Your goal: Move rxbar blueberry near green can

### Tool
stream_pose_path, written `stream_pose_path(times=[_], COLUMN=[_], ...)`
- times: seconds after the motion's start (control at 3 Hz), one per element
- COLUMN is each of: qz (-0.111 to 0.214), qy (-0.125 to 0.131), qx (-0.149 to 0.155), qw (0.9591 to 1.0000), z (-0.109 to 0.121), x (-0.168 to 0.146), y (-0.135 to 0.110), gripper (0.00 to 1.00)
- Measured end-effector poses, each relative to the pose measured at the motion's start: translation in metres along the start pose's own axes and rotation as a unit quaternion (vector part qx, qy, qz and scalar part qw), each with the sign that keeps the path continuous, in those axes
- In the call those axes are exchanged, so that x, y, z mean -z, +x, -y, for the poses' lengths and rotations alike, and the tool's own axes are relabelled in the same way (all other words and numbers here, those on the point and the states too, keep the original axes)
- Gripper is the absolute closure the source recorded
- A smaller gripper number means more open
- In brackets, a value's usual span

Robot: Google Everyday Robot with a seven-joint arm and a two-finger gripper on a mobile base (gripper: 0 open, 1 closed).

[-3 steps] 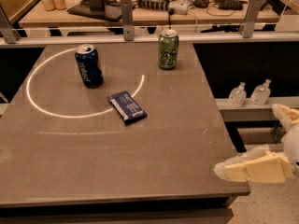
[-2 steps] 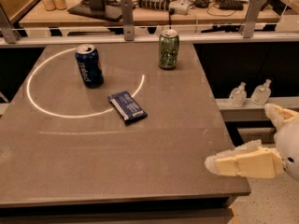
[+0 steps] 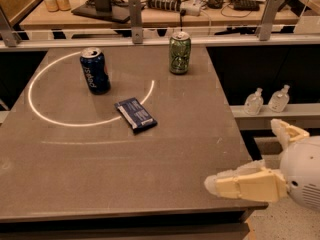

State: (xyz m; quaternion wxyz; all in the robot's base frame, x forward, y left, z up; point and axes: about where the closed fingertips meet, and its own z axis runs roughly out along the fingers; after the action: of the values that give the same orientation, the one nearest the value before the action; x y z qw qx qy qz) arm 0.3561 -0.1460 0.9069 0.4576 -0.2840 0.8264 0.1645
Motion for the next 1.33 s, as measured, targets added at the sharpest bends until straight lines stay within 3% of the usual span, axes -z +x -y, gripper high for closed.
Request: stream_pose_path(times=[0.67,1.0,1.33], qz=[0.037,0.06,0.089], qy=[0.019,0.013,-0.012], qx=[-0.018,-0.014,-0.029], qw=[0.999,0.998,0.9955], z=[-0.056,-0.076,-0.091], x=[-0.046,-0.079,-0.118], y=[0.004,-0.006,-0.026], gripper=[0.0,0.0,0.0])
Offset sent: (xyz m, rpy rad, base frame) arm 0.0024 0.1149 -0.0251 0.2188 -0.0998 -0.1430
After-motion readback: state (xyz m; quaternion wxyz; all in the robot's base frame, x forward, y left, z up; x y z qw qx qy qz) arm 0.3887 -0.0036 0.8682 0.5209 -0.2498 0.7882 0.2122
